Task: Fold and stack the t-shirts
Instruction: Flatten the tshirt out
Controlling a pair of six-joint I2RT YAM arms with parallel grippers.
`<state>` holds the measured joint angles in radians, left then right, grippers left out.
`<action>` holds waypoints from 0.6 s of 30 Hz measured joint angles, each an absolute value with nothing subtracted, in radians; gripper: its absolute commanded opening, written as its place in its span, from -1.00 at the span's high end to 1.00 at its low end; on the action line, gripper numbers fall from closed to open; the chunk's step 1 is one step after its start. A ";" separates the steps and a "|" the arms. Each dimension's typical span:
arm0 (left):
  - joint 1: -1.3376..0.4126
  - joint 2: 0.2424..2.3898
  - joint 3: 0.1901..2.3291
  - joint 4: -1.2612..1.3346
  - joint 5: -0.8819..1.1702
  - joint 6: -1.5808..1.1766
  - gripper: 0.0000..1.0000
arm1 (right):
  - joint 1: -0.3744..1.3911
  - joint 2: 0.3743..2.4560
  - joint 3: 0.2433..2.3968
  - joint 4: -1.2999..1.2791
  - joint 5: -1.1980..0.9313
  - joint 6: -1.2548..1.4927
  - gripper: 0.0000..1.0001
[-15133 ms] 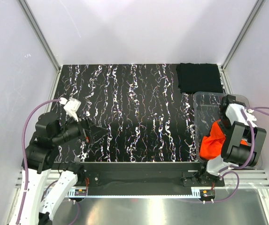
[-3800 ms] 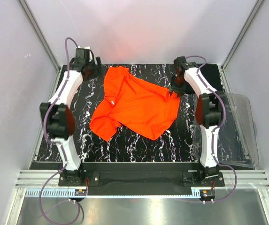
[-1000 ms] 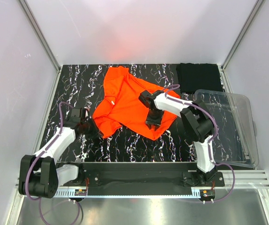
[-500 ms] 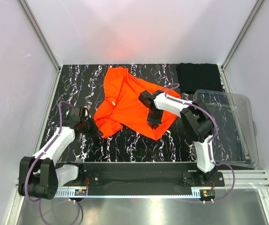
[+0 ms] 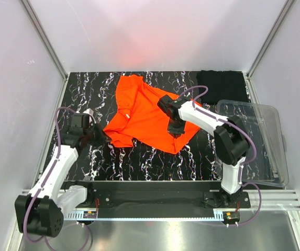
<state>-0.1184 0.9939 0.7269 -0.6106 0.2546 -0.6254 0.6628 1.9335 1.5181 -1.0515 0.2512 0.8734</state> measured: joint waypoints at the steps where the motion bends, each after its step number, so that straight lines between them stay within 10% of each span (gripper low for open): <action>1: -0.118 0.980 0.730 -0.621 0.249 -0.625 1.00 | 0.663 1.919 1.518 -1.053 0.252 0.870 0.77; 18: -0.124 1.028 1.456 -0.899 0.125 -0.503 1.00 | 0.660 1.452 1.617 -1.070 0.368 0.697 1.00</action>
